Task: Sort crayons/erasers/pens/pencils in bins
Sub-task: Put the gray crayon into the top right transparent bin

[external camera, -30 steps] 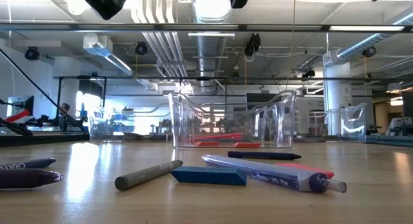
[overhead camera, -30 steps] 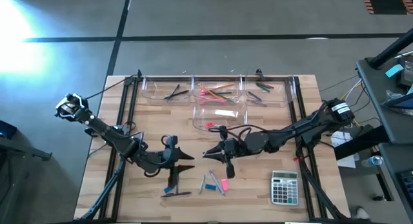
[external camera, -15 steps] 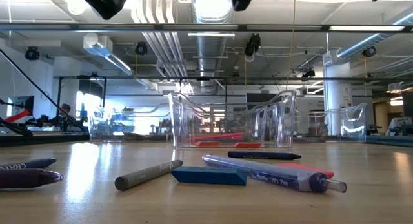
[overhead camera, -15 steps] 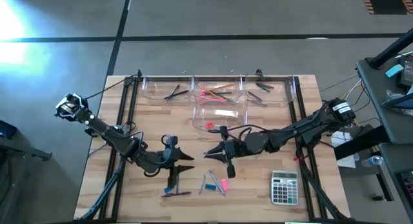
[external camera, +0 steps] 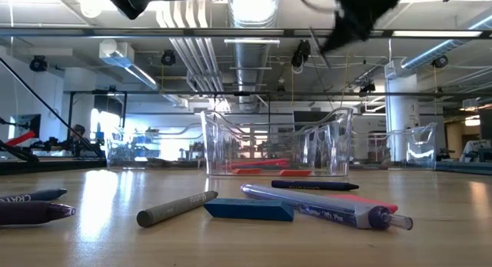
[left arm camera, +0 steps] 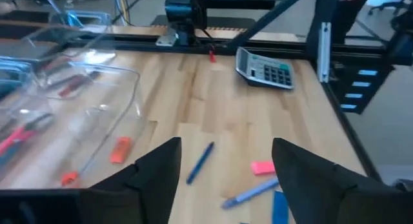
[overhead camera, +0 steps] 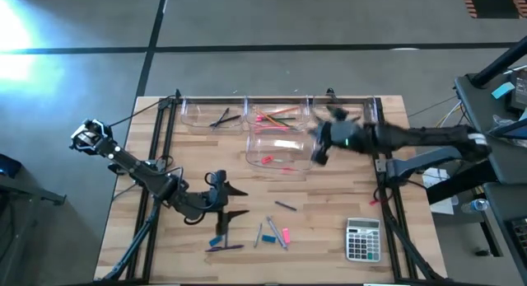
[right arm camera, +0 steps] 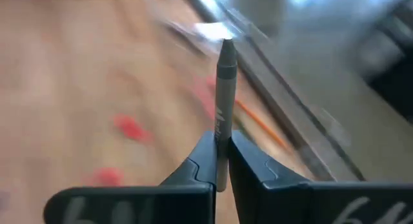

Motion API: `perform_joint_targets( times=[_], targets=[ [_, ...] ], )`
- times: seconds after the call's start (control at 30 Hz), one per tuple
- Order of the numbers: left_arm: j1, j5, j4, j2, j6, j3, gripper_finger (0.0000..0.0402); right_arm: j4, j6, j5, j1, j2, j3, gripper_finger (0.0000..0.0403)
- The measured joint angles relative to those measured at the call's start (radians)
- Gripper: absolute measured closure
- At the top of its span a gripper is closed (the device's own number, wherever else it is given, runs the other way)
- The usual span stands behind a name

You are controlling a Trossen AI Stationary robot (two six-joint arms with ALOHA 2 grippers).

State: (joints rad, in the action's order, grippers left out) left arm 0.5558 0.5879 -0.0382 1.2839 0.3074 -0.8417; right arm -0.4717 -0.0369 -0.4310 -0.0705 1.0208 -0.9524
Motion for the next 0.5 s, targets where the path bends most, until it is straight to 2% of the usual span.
perform_joint_targets(
  times=[0.13, 0.27, 0.37, 0.5],
  targets=[
    [-0.022, 0.025, -0.01, 0.0, -0.009, 0.0, 0.0165, -0.159, 0.008, 0.053, -0.255, -0.017, 0.002, 0.039],
    [-0.047, 0.029, -0.009, 0.0, -0.01, 0.0, 0.0165, -0.212, 0.056, 0.184, -0.497, 0.041, 0.003, 0.039],
    [-0.053, 0.031, -0.007, 0.0, -0.009, 0.0, 0.0165, -0.21, 0.097, 0.228, -0.622, 0.101, 0.002, 0.039],
    [-0.053, 0.03, -0.006, 0.0, -0.009, 0.0, 0.0165, -0.212, 0.146, 0.229, -0.718, 0.187, -0.003, 0.039]
  ],
)
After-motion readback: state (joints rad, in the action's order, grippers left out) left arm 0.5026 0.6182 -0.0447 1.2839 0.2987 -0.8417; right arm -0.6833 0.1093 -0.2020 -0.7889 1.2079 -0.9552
